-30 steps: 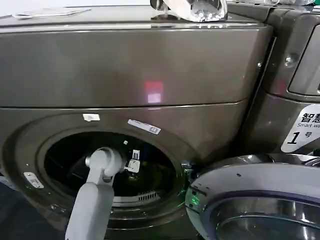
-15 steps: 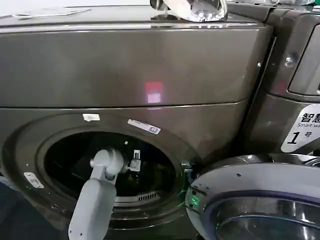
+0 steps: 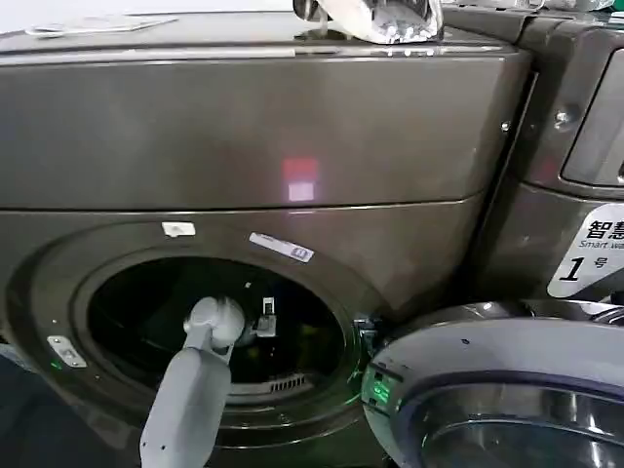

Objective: Grasp the clothes from the dryer.

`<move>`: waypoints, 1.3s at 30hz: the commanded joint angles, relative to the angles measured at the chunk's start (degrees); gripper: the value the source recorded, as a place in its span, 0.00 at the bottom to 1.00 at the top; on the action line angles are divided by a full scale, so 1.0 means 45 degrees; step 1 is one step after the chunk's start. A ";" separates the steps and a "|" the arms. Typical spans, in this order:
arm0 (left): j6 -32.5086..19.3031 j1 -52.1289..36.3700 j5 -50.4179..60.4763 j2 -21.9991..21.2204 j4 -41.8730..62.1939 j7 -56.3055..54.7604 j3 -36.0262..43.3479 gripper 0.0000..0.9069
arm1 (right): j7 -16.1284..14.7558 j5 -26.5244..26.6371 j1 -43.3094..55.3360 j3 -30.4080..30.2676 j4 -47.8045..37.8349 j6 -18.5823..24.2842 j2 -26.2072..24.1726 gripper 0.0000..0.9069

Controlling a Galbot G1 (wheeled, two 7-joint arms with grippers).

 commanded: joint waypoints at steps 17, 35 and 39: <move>0.1055 -0.0189 -0.2963 0.0008 -0.0245 -0.4862 -0.0208 0.00 | -0.0095 0.0009 -0.0015 -0.0018 -0.0060 0.0037 0.0028 1.00; 0.5037 0.0223 -0.8759 -0.1146 -0.2007 -1.6171 -0.0761 0.00 | -0.0270 -0.0026 -0.0090 -0.0281 0.0256 -0.0061 0.0235 1.00; 0.5023 0.0545 -1.0833 -0.1184 -0.2355 -1.7964 -0.0690 0.00 | -0.0298 -0.0028 -0.0055 -0.0316 0.0246 0.0025 0.0251 1.00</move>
